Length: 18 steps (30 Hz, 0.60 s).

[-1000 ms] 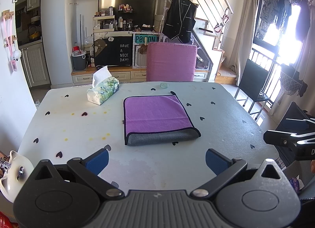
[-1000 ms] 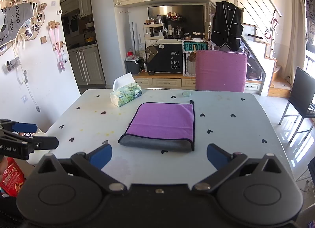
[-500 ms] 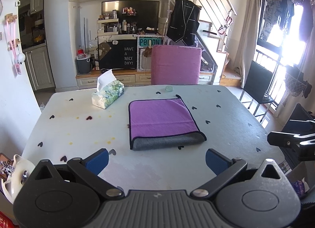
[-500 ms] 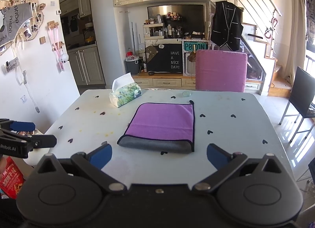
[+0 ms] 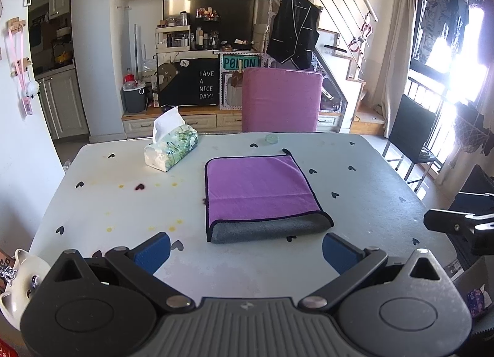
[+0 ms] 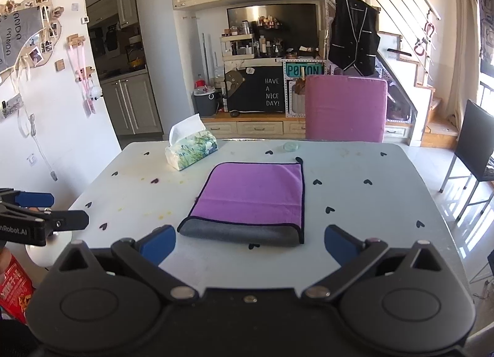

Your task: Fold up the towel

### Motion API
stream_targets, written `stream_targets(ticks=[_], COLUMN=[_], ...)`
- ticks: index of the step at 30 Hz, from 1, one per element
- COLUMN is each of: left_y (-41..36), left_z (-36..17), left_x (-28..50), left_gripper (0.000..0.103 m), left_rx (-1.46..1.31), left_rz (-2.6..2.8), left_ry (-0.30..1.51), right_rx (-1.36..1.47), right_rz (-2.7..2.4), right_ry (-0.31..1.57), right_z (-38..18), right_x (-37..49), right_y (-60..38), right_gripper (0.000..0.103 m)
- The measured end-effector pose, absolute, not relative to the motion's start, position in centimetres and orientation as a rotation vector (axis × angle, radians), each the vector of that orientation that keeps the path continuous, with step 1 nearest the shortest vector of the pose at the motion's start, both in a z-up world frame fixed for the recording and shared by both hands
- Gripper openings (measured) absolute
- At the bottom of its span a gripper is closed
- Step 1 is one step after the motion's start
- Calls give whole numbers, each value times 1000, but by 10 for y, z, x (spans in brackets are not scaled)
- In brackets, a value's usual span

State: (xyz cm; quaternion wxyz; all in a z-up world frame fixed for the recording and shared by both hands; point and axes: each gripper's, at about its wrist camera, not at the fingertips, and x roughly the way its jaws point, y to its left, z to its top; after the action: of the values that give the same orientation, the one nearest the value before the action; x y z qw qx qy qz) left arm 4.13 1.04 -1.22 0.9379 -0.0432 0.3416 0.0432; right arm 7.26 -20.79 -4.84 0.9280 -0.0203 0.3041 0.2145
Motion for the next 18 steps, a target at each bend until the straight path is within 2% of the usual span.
stream_targets(ticks=[18], left_y=[28], left_z=[-58], left_x=[115], left_gripper=[103], left_rx=[-122], left_rz=[171], left_ry=[740], right_rx=[-32], right_rz=[388], right_ry=[621], right_z=[-84], right_x=[144], right_y=[-198], right_gripper=[102])
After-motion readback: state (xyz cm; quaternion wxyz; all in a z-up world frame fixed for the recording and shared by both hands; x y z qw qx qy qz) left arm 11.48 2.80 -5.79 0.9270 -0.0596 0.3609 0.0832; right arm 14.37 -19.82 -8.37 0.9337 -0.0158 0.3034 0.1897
